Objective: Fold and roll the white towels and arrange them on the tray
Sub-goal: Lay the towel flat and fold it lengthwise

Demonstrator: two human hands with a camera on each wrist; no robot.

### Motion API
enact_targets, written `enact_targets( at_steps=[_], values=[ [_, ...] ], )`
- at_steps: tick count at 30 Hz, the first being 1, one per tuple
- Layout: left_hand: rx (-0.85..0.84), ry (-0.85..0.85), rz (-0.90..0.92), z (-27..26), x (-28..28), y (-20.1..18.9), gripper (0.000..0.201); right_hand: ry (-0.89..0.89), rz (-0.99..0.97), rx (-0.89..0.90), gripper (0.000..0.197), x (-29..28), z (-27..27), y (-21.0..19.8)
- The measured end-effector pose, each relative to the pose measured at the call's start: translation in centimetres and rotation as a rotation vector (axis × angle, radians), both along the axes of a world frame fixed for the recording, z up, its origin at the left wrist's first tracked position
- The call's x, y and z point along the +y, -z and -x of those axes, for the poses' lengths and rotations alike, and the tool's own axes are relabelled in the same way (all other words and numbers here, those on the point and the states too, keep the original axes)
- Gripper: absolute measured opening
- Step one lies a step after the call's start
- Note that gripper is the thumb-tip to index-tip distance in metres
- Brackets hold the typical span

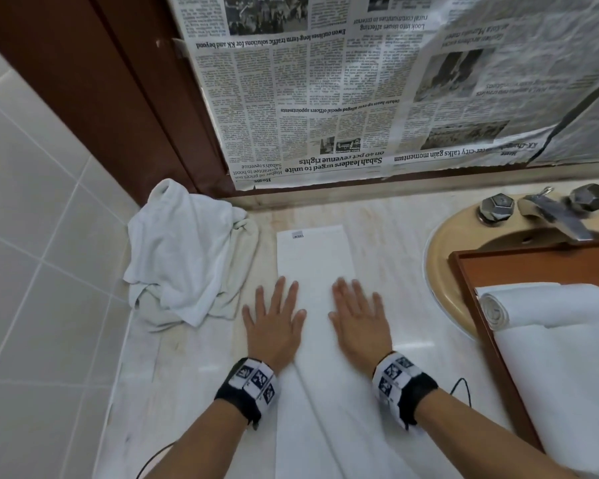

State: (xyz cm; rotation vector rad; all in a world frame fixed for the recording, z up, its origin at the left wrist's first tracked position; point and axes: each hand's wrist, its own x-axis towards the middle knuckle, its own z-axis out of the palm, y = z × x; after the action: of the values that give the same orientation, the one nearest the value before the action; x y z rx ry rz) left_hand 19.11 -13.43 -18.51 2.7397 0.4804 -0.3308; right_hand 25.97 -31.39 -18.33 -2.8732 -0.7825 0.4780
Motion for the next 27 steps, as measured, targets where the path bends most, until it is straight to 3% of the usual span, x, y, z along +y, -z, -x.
enact_targets(
  at_steps=[3,12,18,27],
  values=[
    [0.032,0.082,-0.006,1.8,-2.1,0.2,0.061,-0.121,-0.031,0.019,0.056,0.8,3.6,0.8],
    [0.057,-0.002,0.035,4.9,-0.9,-1.0,0.056,0.081,-0.016,0.011,0.069,-5.3,4.6,0.2],
    [0.086,0.065,0.032,7.0,-2.7,-1.2,0.056,-0.030,-0.039,0.014,0.059,-5.4,9.2,1.0],
    [0.124,0.110,0.002,3.5,-1.3,-1.0,0.056,-0.006,0.004,0.085,0.070,-4.6,5.6,0.3]
  ],
)
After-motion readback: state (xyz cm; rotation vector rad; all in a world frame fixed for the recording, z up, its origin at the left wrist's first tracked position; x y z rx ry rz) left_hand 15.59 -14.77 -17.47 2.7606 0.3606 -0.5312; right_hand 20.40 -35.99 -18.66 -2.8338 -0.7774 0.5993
